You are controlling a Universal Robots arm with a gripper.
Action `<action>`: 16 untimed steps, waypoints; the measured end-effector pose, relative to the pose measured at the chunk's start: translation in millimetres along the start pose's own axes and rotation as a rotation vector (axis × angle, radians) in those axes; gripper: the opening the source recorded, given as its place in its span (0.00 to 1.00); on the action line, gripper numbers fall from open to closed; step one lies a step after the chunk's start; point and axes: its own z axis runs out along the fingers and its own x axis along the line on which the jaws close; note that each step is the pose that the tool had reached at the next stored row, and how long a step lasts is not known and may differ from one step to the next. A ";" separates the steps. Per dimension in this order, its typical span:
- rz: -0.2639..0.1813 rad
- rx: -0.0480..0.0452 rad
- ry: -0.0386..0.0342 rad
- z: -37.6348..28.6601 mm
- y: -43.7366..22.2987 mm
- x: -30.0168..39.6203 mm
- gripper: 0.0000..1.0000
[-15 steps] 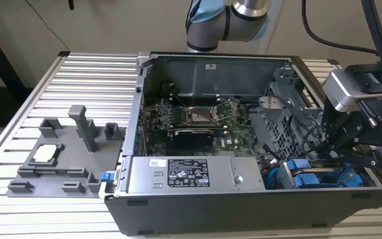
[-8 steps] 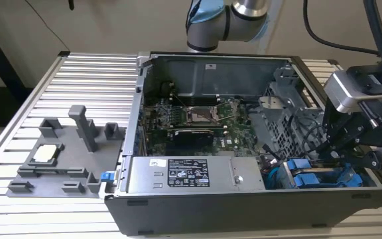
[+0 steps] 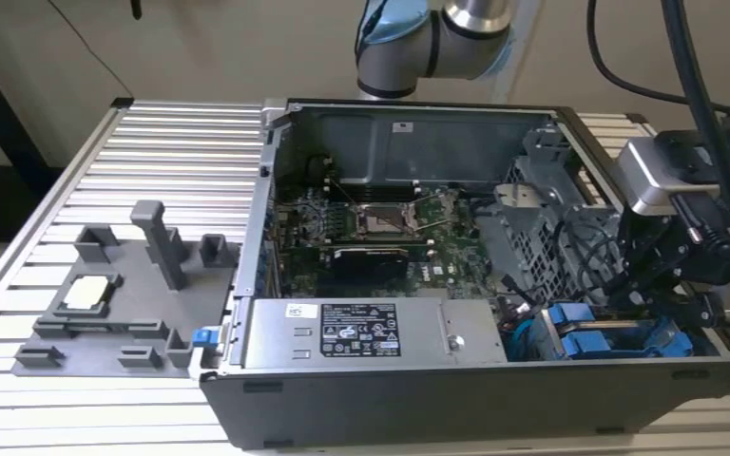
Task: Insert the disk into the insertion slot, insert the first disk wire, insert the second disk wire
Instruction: 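Insert the second disk wire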
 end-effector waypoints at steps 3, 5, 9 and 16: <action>0.001 0.0002 0.0000 1.8 -0.5 0.3 0.16; 0.001 0.0002 -0.0001 3.0 -0.8 0.4 0.16; 0.001 0.0002 0.0000 4.8 -1.9 0.6 0.16; 0.001 0.0001 0.0000 9.6 -3.1 1.3 0.16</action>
